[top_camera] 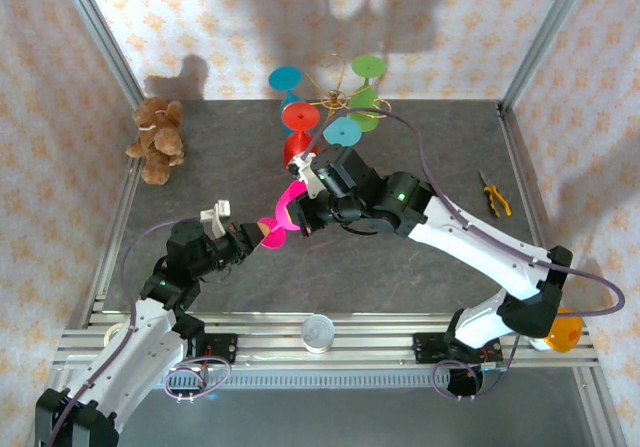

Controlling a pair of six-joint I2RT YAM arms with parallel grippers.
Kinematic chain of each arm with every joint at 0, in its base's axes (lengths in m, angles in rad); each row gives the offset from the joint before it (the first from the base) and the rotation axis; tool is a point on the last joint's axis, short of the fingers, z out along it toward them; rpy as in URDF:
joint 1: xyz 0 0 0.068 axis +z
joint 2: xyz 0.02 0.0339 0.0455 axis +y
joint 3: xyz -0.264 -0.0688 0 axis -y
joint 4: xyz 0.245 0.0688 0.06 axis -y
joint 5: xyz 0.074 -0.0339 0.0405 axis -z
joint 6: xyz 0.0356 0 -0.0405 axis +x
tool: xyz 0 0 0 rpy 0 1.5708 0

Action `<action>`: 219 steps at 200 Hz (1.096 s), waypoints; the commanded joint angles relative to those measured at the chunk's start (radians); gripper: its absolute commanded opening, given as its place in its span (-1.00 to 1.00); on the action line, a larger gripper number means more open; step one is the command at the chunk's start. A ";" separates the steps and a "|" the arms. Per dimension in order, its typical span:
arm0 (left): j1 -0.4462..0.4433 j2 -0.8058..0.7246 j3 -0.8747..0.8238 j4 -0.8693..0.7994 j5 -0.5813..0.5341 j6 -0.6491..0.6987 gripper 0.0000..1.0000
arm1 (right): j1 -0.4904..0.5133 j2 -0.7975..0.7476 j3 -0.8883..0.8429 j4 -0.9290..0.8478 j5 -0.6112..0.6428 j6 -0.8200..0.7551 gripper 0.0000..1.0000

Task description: Take the wine glass off the wine glass rack

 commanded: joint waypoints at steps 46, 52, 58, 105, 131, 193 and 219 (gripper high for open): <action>0.004 -0.032 0.030 0.001 -0.049 0.001 -0.12 | -0.004 -0.008 -0.060 0.025 0.037 0.055 -1.00; 0.003 -0.032 0.029 -0.001 -0.048 0.001 -0.07 | -0.003 -0.008 -0.067 0.029 0.042 0.060 -1.00; 0.004 -0.033 0.030 -0.005 -0.047 0.003 -0.02 | -0.004 -0.008 -0.073 0.030 0.051 0.064 -1.00; 0.005 -0.055 0.073 -0.175 -0.110 0.092 0.12 | -0.003 -0.020 -0.139 -0.034 0.181 0.111 -1.00; 0.003 -0.046 0.142 -0.325 -0.181 0.201 0.12 | -0.003 -0.048 -0.212 -0.063 0.245 0.152 -1.00; 0.004 0.066 0.246 -0.368 -0.232 0.318 0.12 | -0.070 -0.172 -0.374 -0.114 0.294 0.261 -1.00; 0.003 0.107 0.257 -0.320 -0.219 0.329 0.13 | -0.150 -0.256 -0.440 -0.107 0.280 0.281 -1.00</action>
